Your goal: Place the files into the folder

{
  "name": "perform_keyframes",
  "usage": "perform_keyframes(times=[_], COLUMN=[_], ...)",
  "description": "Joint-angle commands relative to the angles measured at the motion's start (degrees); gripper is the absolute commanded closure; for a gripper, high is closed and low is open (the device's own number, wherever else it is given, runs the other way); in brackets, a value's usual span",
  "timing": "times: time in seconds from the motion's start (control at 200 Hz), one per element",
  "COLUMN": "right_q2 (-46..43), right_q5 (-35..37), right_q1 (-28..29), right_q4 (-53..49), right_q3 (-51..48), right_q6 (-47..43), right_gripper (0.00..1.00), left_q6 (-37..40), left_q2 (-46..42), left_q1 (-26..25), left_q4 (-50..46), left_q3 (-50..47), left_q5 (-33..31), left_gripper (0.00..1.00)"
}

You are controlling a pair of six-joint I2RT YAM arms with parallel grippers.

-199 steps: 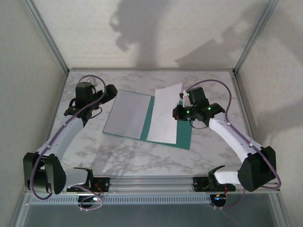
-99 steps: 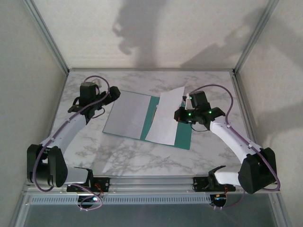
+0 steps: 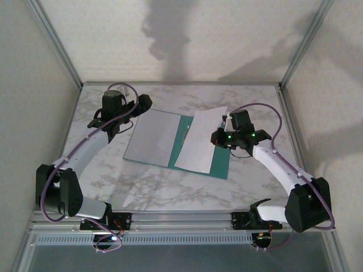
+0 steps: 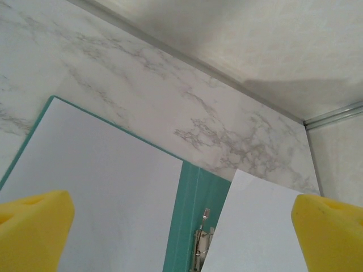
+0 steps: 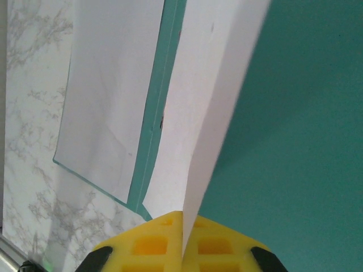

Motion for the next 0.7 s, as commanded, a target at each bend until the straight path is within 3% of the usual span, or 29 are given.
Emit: perform_keyframes(times=[0.0, 0.696], right_q2=[-2.32, -5.66], right_q5=[-1.25, -3.96], right_q1=[-0.64, -2.11], right_q4=[0.74, 4.54], right_q3=[-1.6, -7.46], right_q6=[0.53, 1.31], right_gripper=[0.97, 0.96], left_q6=[-1.45, -2.81], left_q2=[1.17, -0.79], left_q1=[-0.85, -2.9], left_q4=[1.15, -1.03], left_q3=[1.2, -1.2], left_q5=[1.04, -1.1], left_gripper=[0.02, 0.02])
